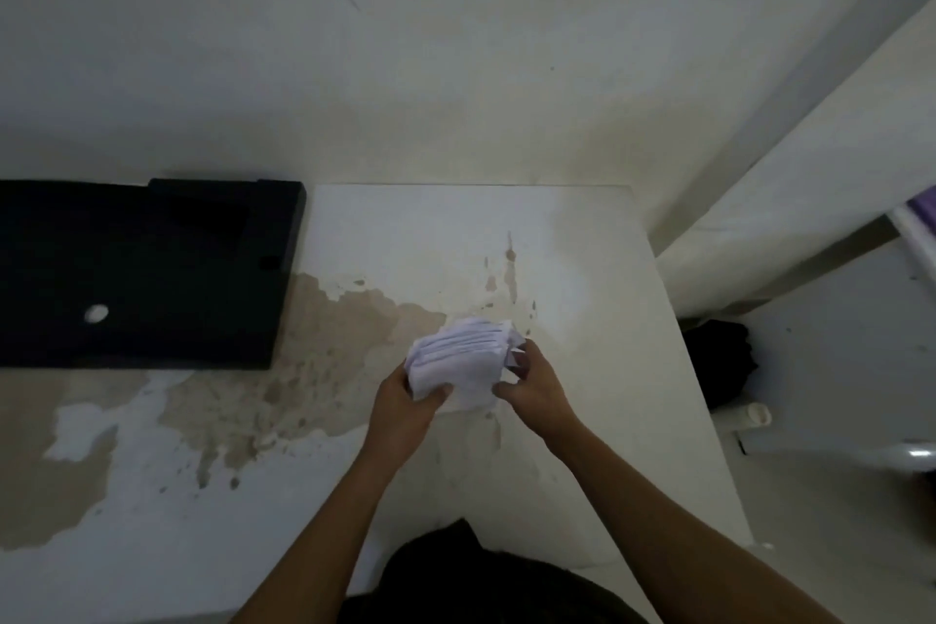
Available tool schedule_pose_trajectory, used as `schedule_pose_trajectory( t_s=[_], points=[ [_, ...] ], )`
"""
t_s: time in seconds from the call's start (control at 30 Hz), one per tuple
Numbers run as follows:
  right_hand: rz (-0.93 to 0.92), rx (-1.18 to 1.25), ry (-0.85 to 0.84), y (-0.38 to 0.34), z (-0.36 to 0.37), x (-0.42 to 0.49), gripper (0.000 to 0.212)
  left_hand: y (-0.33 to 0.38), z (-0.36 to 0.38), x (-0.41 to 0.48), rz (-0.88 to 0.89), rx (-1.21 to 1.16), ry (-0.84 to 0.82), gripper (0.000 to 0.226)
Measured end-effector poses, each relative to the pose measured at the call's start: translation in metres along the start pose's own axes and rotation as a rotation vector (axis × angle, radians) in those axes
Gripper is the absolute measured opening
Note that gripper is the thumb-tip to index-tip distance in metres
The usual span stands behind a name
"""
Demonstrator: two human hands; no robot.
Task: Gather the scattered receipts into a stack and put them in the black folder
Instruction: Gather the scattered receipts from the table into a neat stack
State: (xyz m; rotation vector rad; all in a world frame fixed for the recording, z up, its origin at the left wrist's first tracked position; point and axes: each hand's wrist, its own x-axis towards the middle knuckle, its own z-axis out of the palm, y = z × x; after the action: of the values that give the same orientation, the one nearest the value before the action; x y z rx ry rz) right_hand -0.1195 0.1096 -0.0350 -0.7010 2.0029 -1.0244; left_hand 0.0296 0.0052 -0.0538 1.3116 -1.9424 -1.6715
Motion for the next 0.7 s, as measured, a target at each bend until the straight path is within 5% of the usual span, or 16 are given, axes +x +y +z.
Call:
schedule_pose_trajectory(
  t_s=[0.1,0.27,0.43,0.53,0.7],
  points=[
    [-0.039,-0.129,-0.092,0.005,0.003,0.004,0.065,0.007,0.010,-0.003,-0.035,-0.080,0.088,0.019],
    [-0.050,-0.066,-0.129,-0.011,-0.014,0.010,0.017,0.013,0.007,-0.009,-0.178,-0.355,0.120,0.024],
    [-0.060,0.112,-0.135,-0.047,-0.040,0.000,0.027,0.018,0.001,-0.014,-0.217,-0.713,0.106,0.028],
    [-0.104,0.043,-0.111,-0.067,-0.048,0.001,0.025,0.035,0.005,-0.016,-0.290,-0.980,-0.005,0.026],
    [-0.218,0.083,-0.113,-0.089,-0.050,-0.001,0.025,0.045,0.009,-0.011,-0.388,-1.286,-0.183,0.061]
  ],
)
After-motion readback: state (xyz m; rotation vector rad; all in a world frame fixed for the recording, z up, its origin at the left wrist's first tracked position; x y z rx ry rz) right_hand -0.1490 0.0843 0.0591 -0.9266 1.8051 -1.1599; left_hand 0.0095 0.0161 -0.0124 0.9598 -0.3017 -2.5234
